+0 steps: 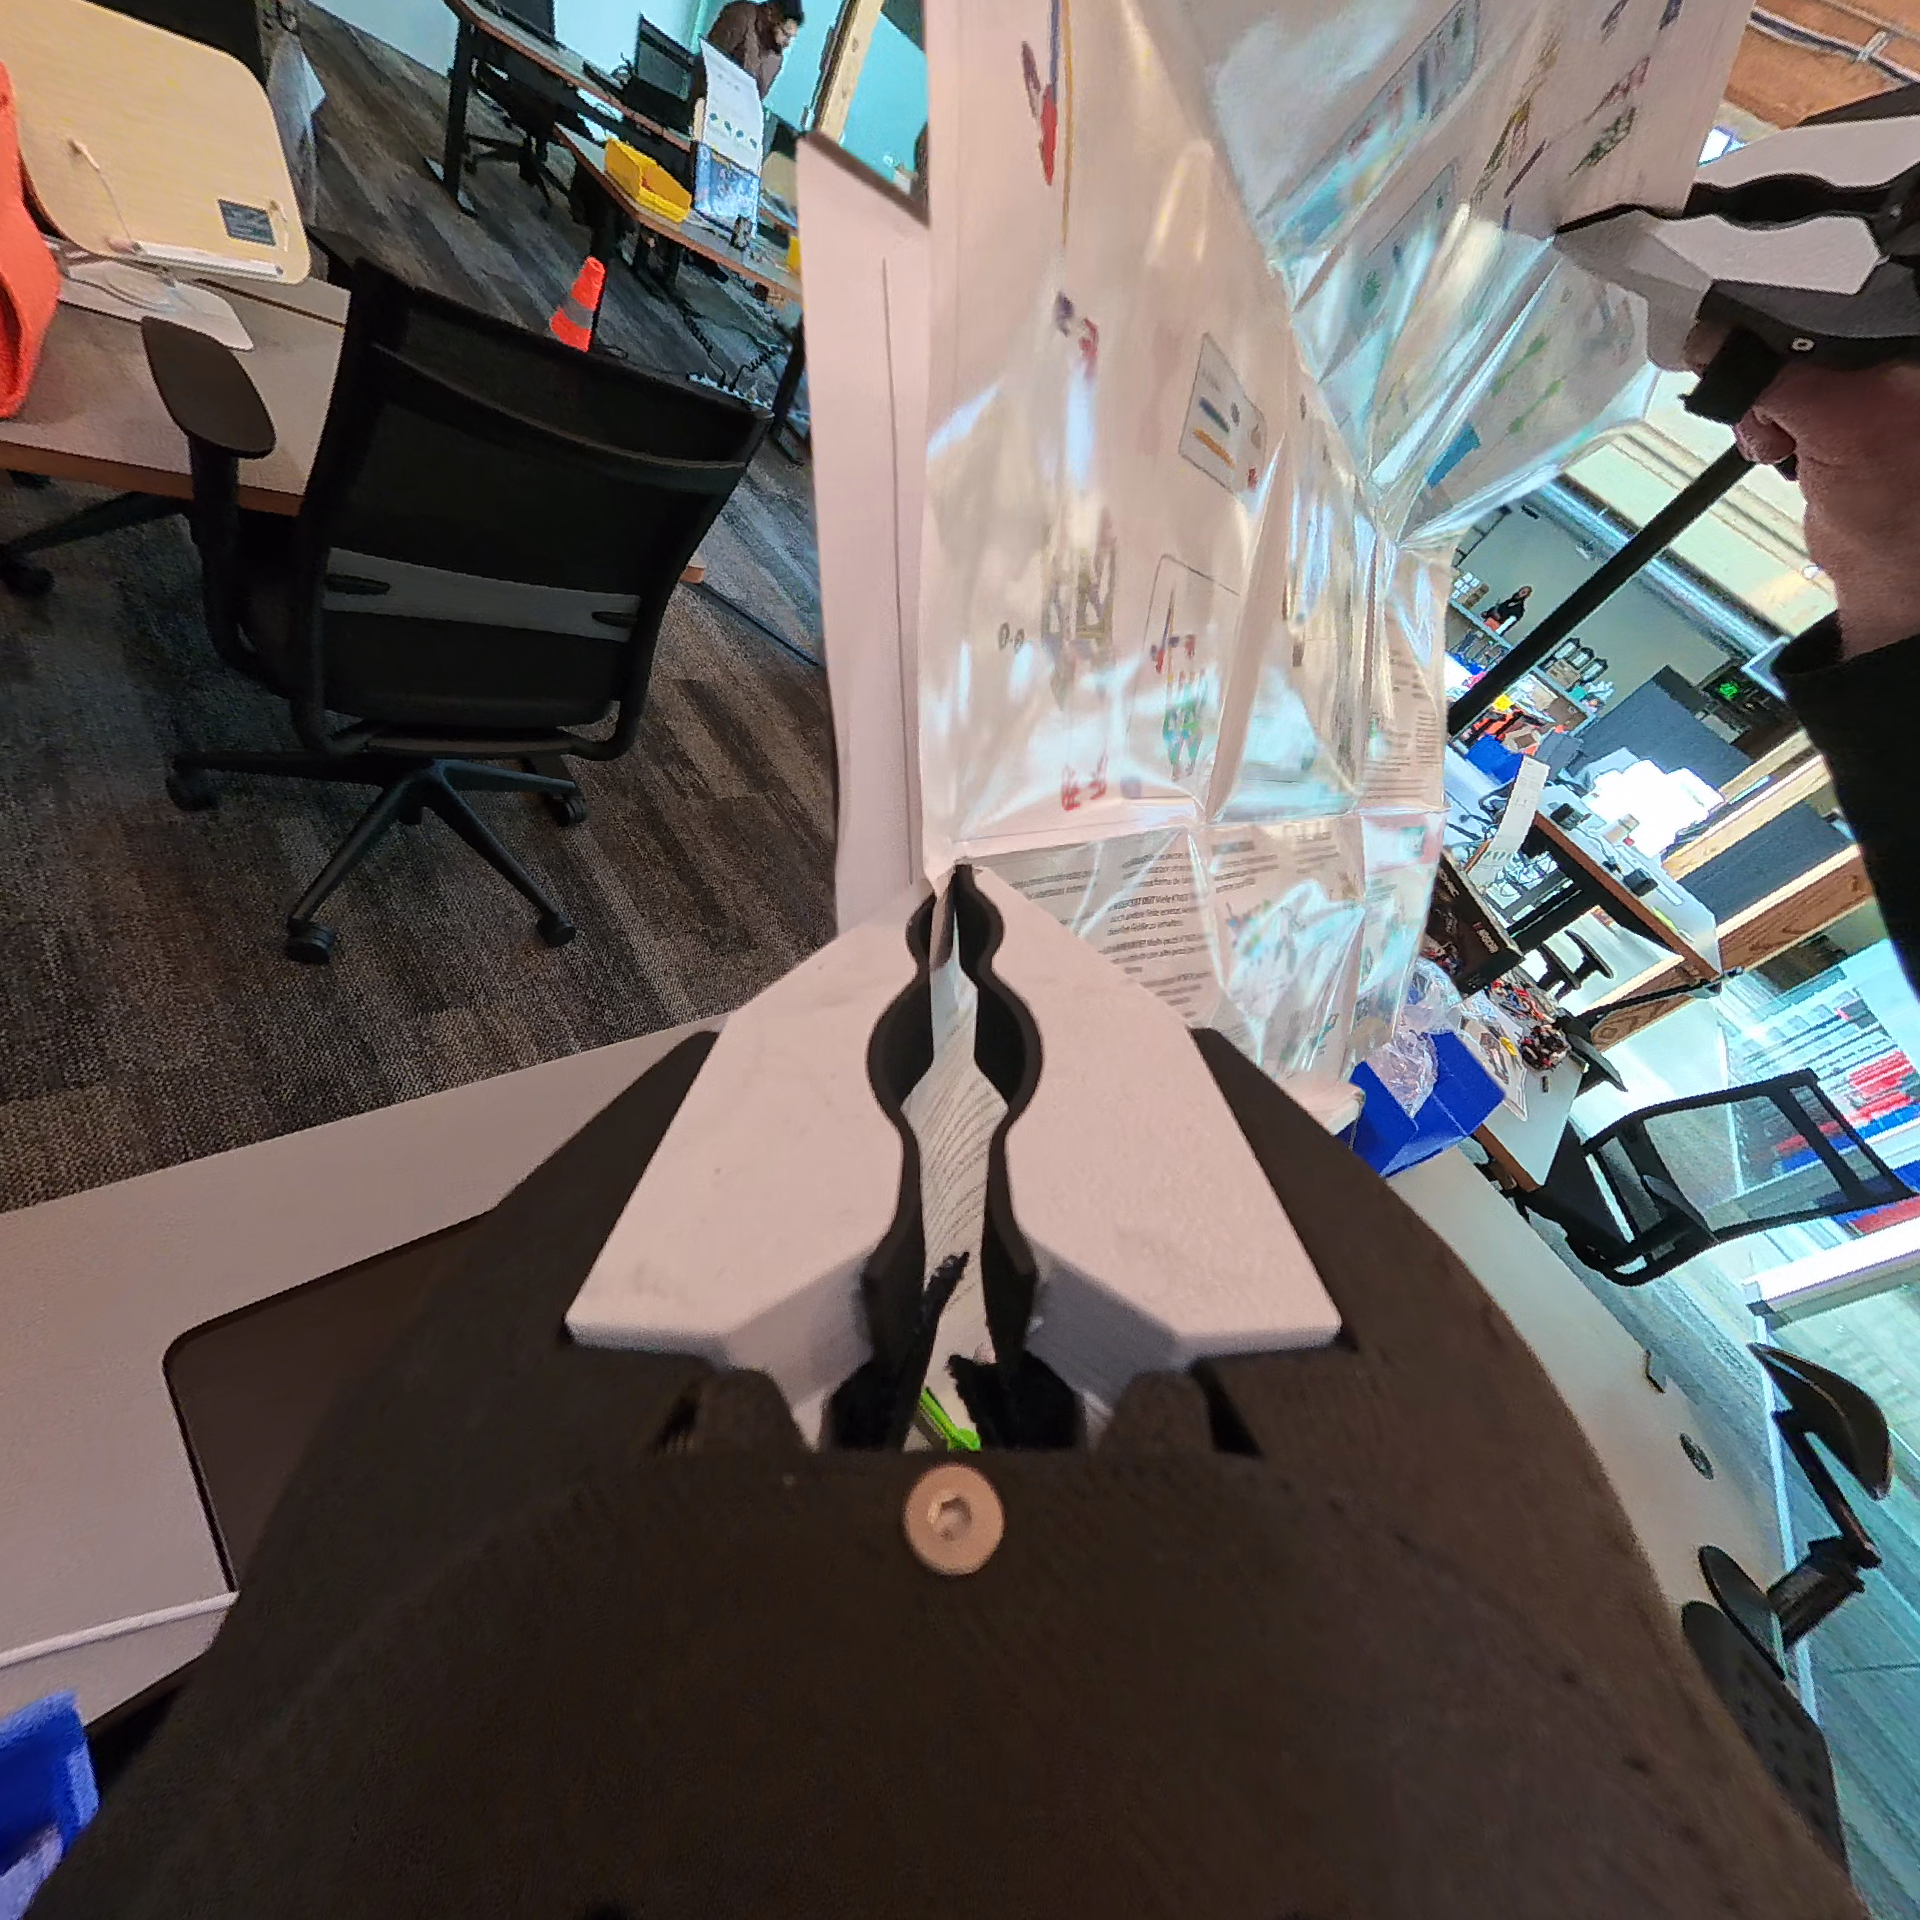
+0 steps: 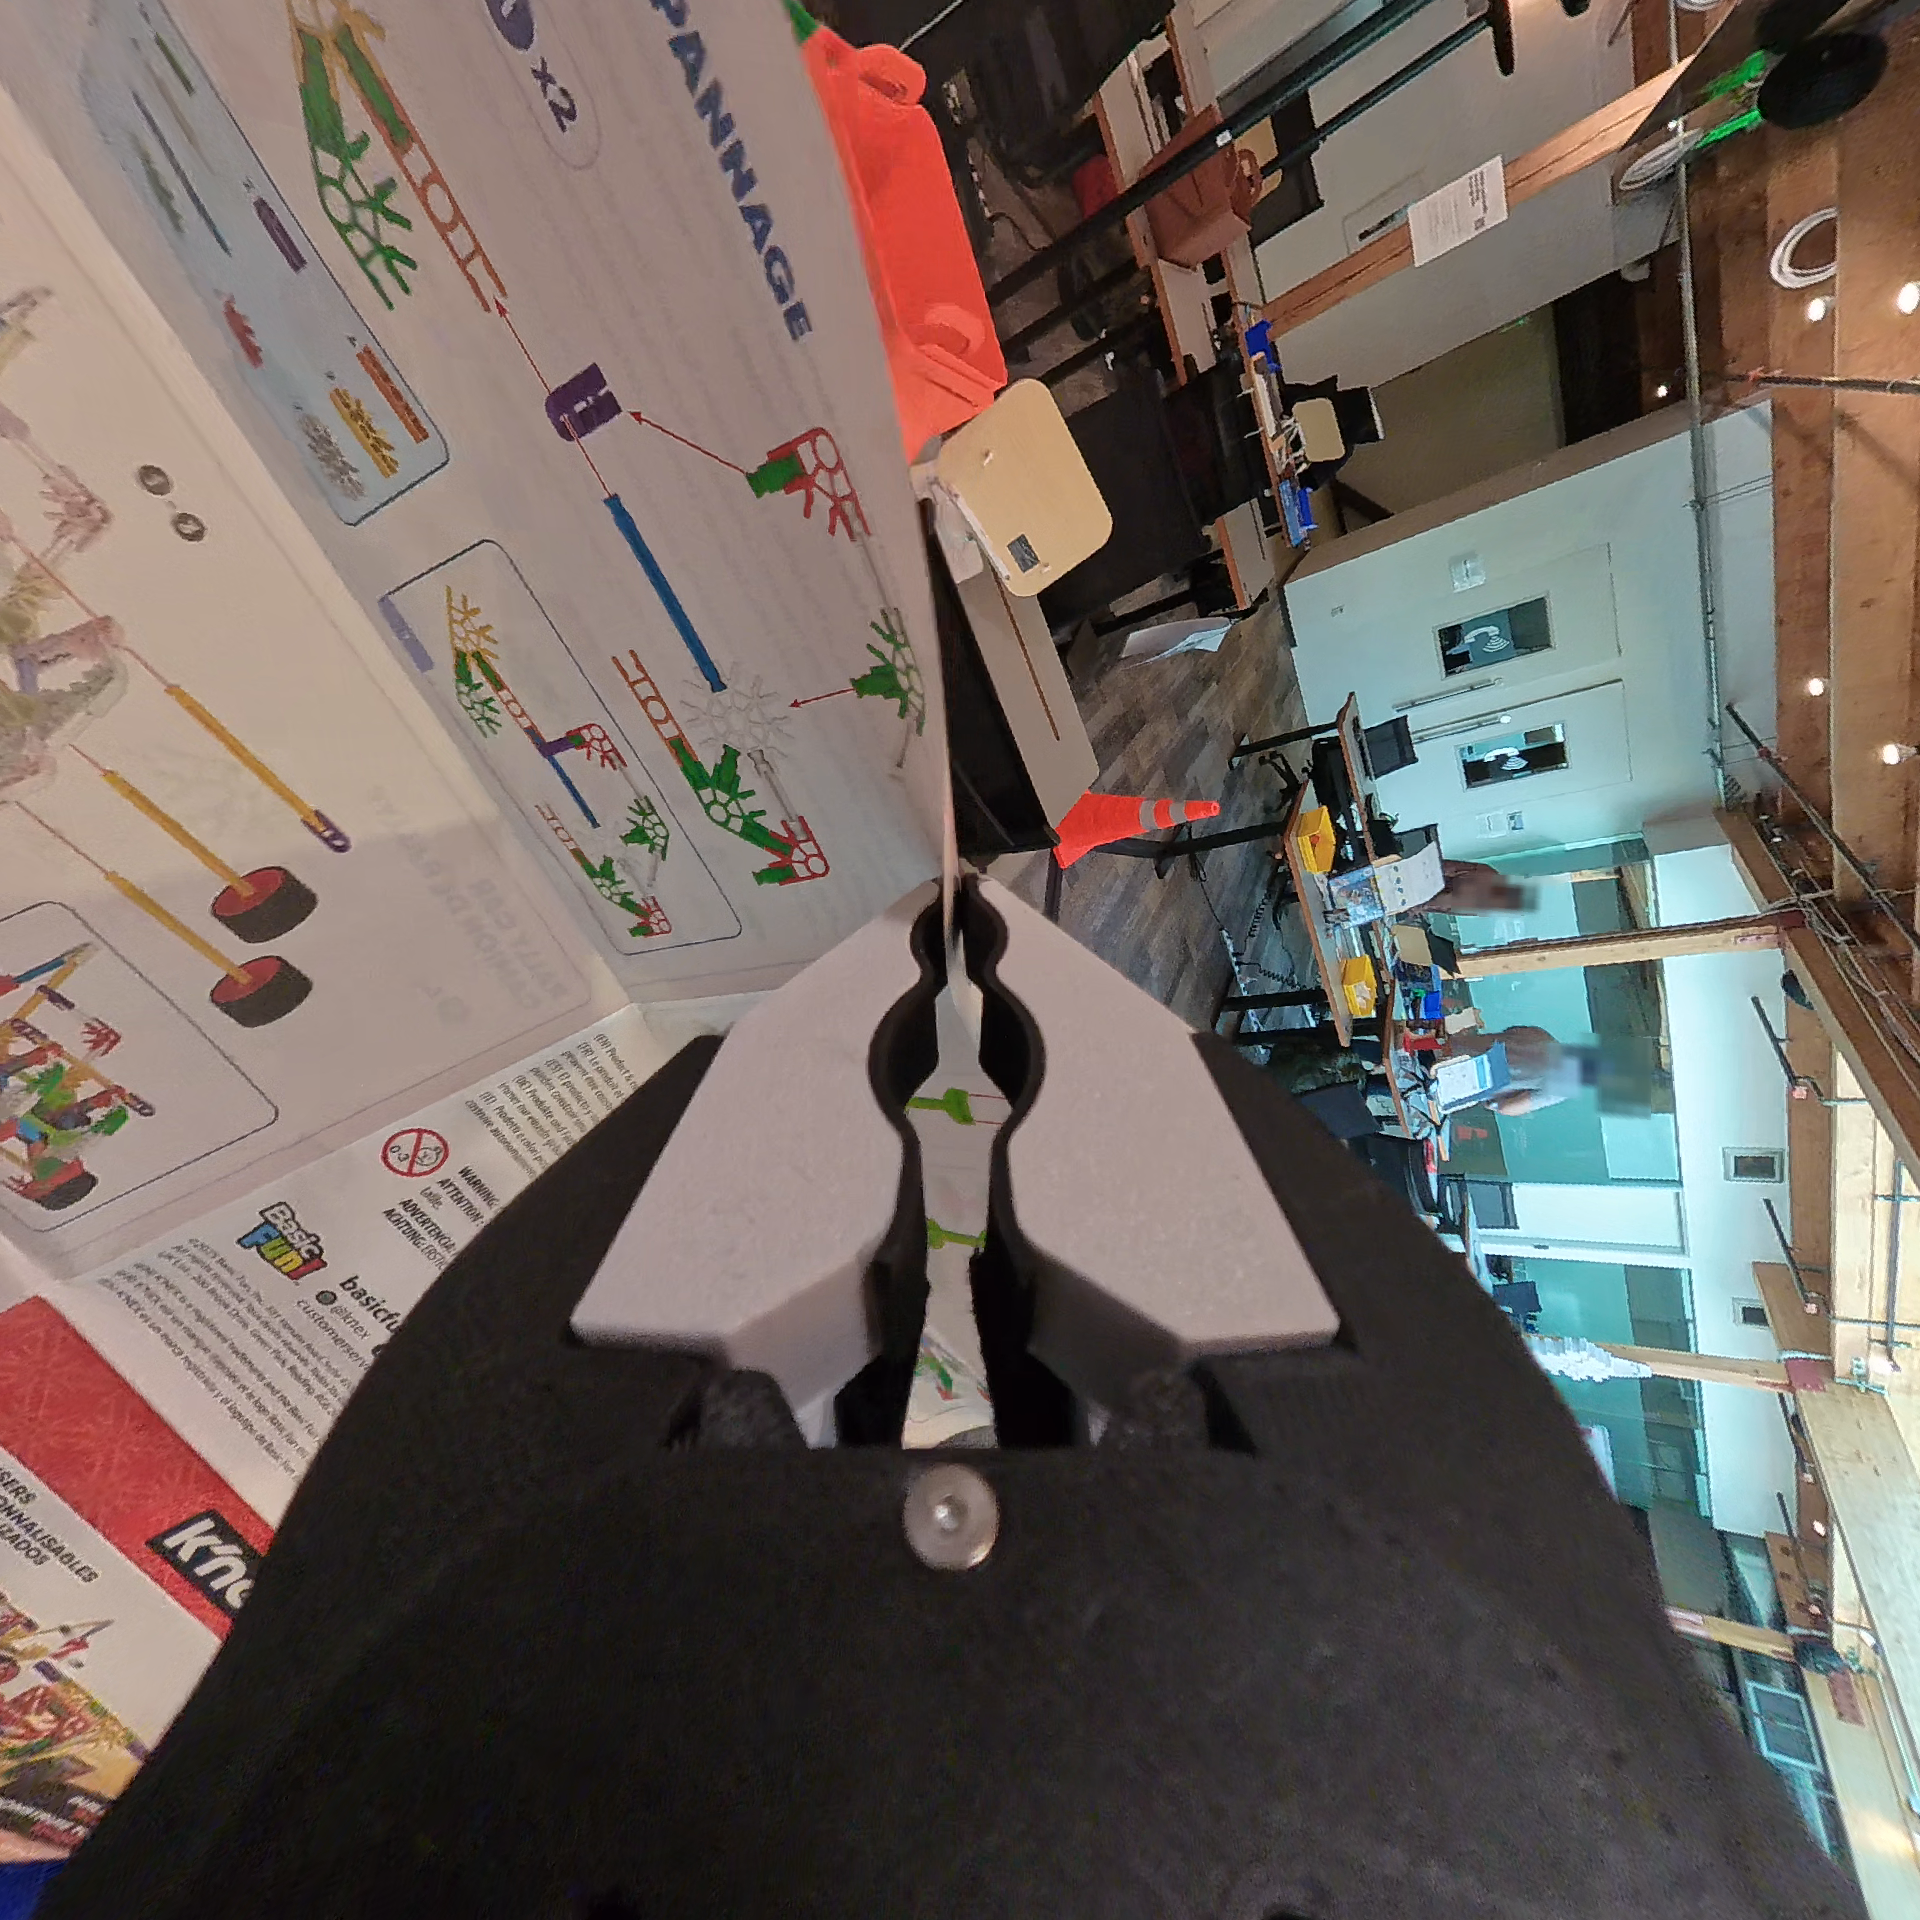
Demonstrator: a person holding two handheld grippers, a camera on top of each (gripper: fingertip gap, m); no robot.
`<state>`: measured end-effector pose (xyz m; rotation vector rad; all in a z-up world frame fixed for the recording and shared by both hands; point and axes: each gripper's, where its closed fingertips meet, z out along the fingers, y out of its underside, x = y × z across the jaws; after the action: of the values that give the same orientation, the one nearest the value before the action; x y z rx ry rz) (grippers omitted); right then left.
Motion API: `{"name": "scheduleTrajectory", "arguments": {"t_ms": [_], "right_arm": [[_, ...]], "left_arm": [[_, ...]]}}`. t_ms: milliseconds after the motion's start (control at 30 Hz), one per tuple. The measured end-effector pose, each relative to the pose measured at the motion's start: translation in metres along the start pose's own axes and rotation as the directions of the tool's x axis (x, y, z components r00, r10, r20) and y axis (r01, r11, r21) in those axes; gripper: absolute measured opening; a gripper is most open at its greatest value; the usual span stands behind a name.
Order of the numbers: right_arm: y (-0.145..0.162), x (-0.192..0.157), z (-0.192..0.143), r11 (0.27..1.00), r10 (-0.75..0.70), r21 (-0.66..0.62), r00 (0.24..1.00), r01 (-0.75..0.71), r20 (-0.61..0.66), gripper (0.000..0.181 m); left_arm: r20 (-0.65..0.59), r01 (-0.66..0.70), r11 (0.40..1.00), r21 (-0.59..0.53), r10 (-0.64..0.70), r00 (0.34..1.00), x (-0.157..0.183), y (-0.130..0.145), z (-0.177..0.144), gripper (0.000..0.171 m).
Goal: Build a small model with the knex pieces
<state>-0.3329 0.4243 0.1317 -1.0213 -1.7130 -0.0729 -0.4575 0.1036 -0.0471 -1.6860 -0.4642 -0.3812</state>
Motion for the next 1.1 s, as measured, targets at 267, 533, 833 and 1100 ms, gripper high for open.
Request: {"name": "scheduleTrajectory", "arguments": {"t_ms": [267,533,833,1100], "right_arm": [[0.005,-0.003,-0.001,1.0,0.0,-0.013,1.0,0.0,0.014,0.03],[0.025,0.001,-0.056,0.993,0.11,0.053,0.994,-0.11,-0.012,0.035],[0.064,-0.118,-0.133,0.985,0.1,0.095,0.929,-0.143,0.357,0.008],[0.092,-0.179,-0.144,0.983,0.136,0.04,0.849,-0.181,0.511,0.006]], "left_arm": [[0.009,0.008,1.0,-0.02,-0.008,1.0,-0.009,0.006,0.006,0.0],[0.014,-0.001,1.0,-0.031,0.001,1.0,-0.012,0.005,0.01,0.0],[0.029,0.028,0.999,-0.044,-0.027,0.999,-0.019,0.011,0.011,0.0],[0.064,0.065,0.996,-0.067,-0.061,0.996,-0.035,0.02,0.014,0.0]]}}
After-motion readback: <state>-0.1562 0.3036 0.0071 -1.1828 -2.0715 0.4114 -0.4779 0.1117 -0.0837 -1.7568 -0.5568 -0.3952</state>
